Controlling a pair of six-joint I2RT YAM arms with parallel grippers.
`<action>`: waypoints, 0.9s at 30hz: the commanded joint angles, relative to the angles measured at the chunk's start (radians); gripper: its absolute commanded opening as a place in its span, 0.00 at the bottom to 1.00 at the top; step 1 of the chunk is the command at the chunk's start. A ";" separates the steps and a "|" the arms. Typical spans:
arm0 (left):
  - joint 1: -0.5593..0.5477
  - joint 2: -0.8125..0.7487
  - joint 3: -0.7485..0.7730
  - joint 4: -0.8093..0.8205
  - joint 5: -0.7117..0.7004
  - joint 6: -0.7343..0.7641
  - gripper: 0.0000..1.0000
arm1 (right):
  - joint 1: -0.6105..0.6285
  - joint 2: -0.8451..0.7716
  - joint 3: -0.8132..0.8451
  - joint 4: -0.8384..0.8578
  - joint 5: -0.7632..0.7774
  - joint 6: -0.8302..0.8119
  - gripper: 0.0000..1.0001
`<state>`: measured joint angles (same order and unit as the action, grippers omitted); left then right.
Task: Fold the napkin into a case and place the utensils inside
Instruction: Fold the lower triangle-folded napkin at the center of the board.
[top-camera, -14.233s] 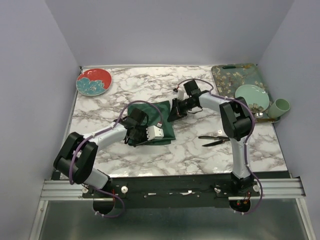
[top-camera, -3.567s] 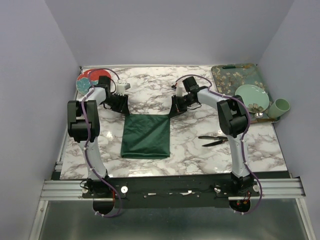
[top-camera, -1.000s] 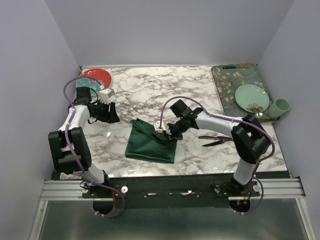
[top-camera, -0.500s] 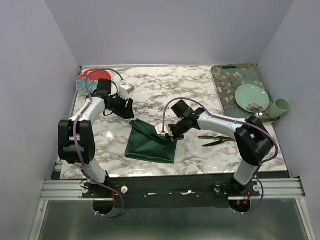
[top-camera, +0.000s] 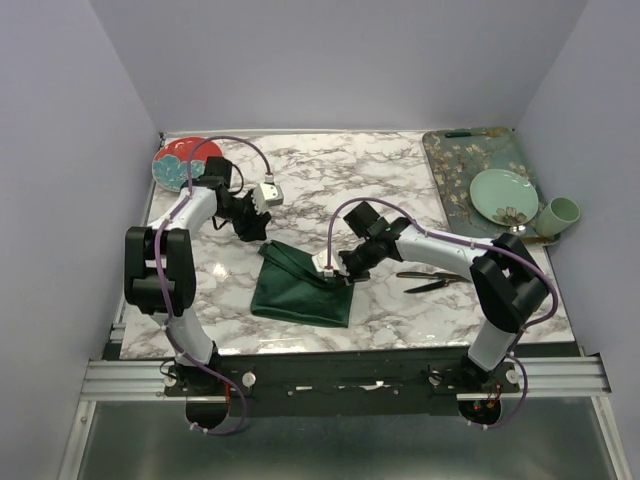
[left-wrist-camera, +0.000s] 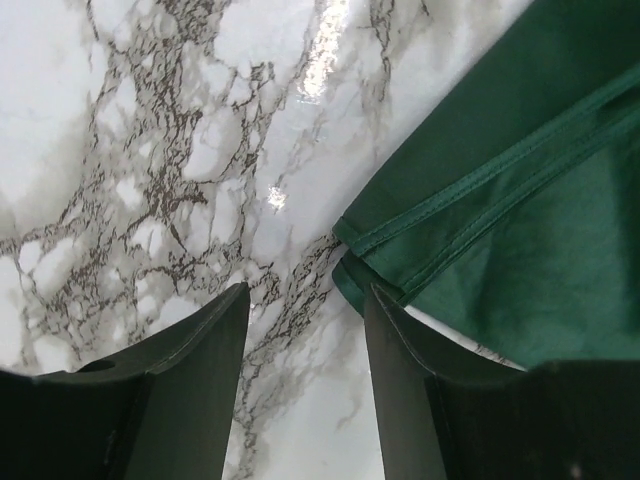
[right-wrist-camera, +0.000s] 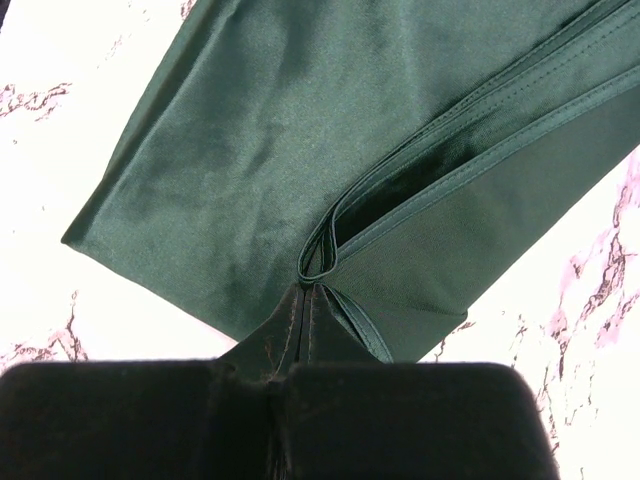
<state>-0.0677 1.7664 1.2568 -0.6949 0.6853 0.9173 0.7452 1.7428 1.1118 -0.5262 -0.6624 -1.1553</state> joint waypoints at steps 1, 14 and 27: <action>-0.003 0.007 0.015 -0.091 0.083 0.327 0.57 | 0.003 -0.031 -0.017 -0.031 -0.011 -0.030 0.00; -0.067 0.051 0.021 -0.153 0.053 0.563 0.51 | 0.003 -0.034 -0.018 -0.032 -0.009 -0.037 0.01; -0.098 0.053 -0.002 -0.163 0.017 0.606 0.38 | 0.003 -0.039 -0.026 -0.032 -0.005 -0.047 0.01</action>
<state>-0.1543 1.8088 1.2709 -0.8299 0.7170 1.4719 0.7452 1.7386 1.1030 -0.5301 -0.6624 -1.1805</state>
